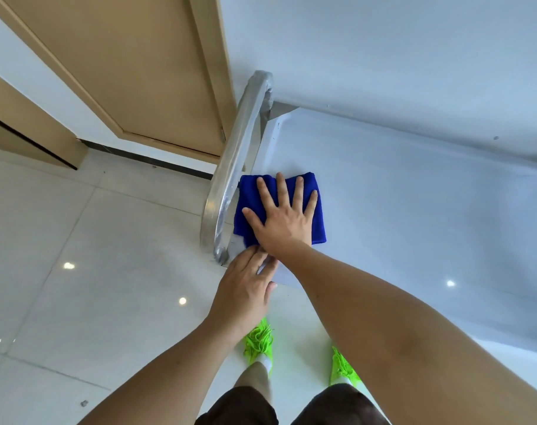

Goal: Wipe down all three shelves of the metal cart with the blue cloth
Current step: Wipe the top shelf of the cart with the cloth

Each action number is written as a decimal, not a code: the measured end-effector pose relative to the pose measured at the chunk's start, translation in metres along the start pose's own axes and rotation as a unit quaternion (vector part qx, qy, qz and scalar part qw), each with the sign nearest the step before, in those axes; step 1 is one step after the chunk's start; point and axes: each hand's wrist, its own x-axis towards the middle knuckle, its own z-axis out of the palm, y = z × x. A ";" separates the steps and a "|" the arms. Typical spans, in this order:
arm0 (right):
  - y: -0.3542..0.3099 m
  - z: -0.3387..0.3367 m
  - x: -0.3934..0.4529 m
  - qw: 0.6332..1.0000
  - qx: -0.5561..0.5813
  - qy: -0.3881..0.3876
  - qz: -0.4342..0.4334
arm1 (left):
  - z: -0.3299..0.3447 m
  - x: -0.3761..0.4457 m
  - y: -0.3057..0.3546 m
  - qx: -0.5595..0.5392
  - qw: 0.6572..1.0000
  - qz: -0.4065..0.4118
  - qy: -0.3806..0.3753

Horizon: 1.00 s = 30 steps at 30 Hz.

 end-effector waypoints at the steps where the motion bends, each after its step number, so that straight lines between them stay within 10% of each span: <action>1: 0.004 0.000 -0.003 1.000 -0.002 -0.001 -0.009 | -0.001 0.000 0.002 0.009 1.000 -0.001 -0.005; 30: 0.393 -0.069 -0.128 0.988 0.017 0.036 0.150 | 0.088 0.075 0.318 0.057 0.991 0.102 -0.059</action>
